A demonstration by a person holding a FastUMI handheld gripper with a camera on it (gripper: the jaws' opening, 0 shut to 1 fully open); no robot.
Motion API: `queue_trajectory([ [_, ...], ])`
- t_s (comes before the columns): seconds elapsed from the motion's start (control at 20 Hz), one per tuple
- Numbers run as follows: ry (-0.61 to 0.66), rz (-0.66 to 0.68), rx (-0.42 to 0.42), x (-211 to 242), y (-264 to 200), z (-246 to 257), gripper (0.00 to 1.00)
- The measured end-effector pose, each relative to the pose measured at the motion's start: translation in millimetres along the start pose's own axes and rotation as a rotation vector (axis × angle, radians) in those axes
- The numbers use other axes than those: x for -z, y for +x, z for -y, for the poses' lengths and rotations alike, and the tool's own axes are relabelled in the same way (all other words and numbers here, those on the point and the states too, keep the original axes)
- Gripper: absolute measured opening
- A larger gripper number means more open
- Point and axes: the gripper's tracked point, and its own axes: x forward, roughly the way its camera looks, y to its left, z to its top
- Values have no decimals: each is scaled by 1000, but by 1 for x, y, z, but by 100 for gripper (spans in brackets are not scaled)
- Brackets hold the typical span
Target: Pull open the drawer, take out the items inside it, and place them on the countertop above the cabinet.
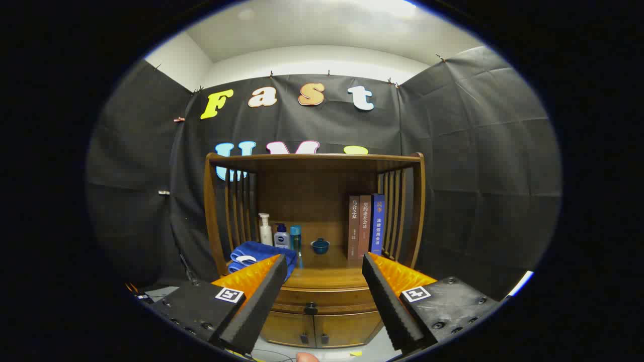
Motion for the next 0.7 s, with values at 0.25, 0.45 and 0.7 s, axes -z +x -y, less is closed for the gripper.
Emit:
queue_trajectory([
  [0.25, 19, 1, 16, -13, 13, 31, 99],
  [0.45, 6, 37, -25, -36, 13, 29, 99],
  [0.7, -41, 59, -26, -50, 7, 22, 98],
])
